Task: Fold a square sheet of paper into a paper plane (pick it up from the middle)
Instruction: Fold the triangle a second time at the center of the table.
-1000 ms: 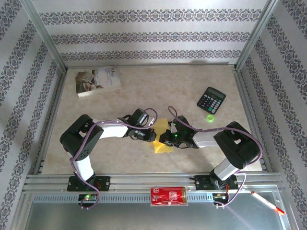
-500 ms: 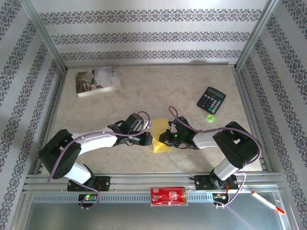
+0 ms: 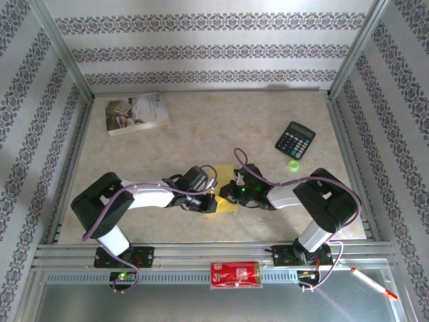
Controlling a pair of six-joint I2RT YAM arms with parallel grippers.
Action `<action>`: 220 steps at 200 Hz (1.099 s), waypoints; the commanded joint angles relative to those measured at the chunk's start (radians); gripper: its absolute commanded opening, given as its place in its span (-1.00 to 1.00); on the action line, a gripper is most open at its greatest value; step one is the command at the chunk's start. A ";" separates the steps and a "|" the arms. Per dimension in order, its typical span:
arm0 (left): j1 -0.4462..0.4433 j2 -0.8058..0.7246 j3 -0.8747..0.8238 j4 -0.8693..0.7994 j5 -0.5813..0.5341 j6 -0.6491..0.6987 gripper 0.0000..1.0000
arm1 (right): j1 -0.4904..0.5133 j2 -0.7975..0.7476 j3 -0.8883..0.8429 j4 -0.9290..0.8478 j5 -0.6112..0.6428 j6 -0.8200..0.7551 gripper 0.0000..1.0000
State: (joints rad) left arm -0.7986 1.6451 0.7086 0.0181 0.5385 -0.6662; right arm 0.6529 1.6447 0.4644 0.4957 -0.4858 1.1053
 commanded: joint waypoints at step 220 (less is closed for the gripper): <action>0.083 0.010 -0.054 0.196 0.094 -0.109 -1.00 | 0.013 0.056 -0.027 -0.062 0.052 -0.002 -0.92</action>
State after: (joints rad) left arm -0.7349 1.6821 0.6628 0.1654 0.6113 -0.7464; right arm 0.6529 1.6550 0.4618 0.5217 -0.4873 1.1091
